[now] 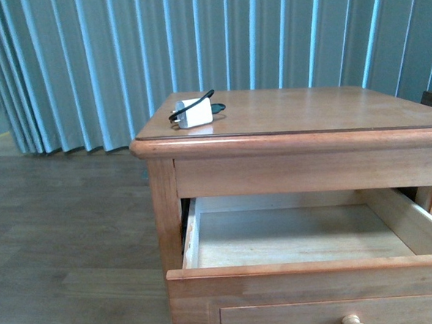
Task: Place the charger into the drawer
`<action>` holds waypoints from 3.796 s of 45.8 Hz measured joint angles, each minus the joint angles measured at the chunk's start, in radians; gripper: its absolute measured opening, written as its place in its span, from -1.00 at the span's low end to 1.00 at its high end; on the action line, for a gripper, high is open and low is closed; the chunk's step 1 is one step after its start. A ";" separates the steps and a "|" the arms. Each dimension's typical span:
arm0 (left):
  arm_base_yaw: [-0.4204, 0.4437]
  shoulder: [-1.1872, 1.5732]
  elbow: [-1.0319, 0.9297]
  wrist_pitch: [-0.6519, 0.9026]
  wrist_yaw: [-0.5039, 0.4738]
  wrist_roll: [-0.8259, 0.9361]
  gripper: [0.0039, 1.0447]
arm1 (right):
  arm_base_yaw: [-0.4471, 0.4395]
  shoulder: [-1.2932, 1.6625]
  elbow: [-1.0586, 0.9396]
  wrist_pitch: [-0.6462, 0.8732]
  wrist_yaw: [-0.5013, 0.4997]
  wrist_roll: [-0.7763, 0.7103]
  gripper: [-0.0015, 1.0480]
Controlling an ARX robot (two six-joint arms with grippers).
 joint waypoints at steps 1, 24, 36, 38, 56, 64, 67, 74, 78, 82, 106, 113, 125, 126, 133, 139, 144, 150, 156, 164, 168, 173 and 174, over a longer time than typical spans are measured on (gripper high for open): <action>0.000 0.000 0.000 0.000 0.000 0.000 0.89 | -0.023 -0.033 -0.002 -0.021 -0.020 -0.001 0.84; 0.000 0.000 0.000 0.000 0.000 0.000 0.89 | -0.398 -0.159 -0.050 0.019 -0.298 0.087 0.84; 0.000 0.000 0.000 0.000 0.000 0.000 0.89 | -0.407 -0.156 -0.051 0.021 -0.300 0.108 0.84; 0.000 0.000 0.000 0.000 0.000 0.000 0.89 | -0.407 -0.156 -0.051 0.021 -0.301 0.108 0.84; 0.000 0.000 0.000 0.000 0.000 0.000 0.89 | -0.137 -0.378 -0.142 -0.027 -0.030 0.107 -0.18; 0.000 0.000 0.000 0.000 0.000 0.000 0.89 | -0.117 -0.388 -0.144 -0.030 -0.024 0.107 0.52; 0.000 0.000 0.000 0.000 0.000 0.000 0.89 | -0.117 -0.388 -0.144 -0.030 -0.024 0.107 0.82; 0.000 0.000 0.000 0.000 0.000 0.000 0.89 | -0.117 -0.388 -0.144 -0.030 -0.024 0.107 0.84; 0.000 0.000 0.000 0.000 0.000 0.000 0.89 | -0.117 -0.388 -0.144 -0.030 -0.024 0.107 0.84; 0.000 0.000 0.000 0.000 0.000 0.000 0.89 | -0.117 -0.388 -0.144 -0.030 -0.024 0.107 0.84; -0.198 0.699 0.148 0.516 -0.632 -0.114 0.89 | -0.117 -0.388 -0.145 -0.030 -0.023 0.107 0.84; -0.184 0.892 0.283 0.535 -0.457 -0.144 0.89 | -0.117 -0.388 -0.145 -0.030 -0.023 0.107 0.84; -0.189 1.159 0.519 0.518 -0.238 -0.173 0.89 | -0.117 -0.388 -0.145 -0.030 -0.023 0.107 0.84; -0.193 1.181 0.539 0.518 -0.222 -0.173 0.89 | -0.117 -0.388 -0.145 -0.030 -0.023 0.108 0.84; -0.215 1.329 0.676 0.516 -0.117 -0.164 0.89 | -0.117 -0.388 -0.145 -0.030 -0.023 0.107 0.84; -0.218 1.448 0.794 0.503 -0.065 -0.158 0.89 | -0.117 -0.388 -0.145 -0.030 -0.023 0.107 0.84; -0.218 1.540 0.891 0.492 -0.039 -0.154 0.89 | -0.117 -0.388 -0.145 -0.030 -0.023 0.107 0.84; -0.221 1.677 1.054 0.456 -0.004 -0.154 0.89 | -0.117 -0.388 -0.145 -0.030 -0.023 0.107 0.84; -0.234 1.765 1.161 0.432 0.036 -0.153 0.89 | -0.117 -0.388 -0.145 -0.030 -0.023 0.107 0.84; -0.257 1.890 1.305 0.393 0.077 -0.145 0.89 | -0.117 -0.388 -0.145 -0.030 -0.023 0.107 0.84; -0.270 1.966 1.388 0.374 0.092 -0.140 0.89 | -0.117 -0.388 -0.145 -0.030 -0.023 0.107 0.84; -0.288 2.036 1.474 0.357 0.122 -0.139 0.89 | -0.117 -0.388 -0.145 -0.030 -0.023 0.108 0.84; -0.291 2.045 1.484 0.357 0.129 -0.139 0.89 | -0.117 -0.388 -0.145 -0.030 -0.023 0.107 0.84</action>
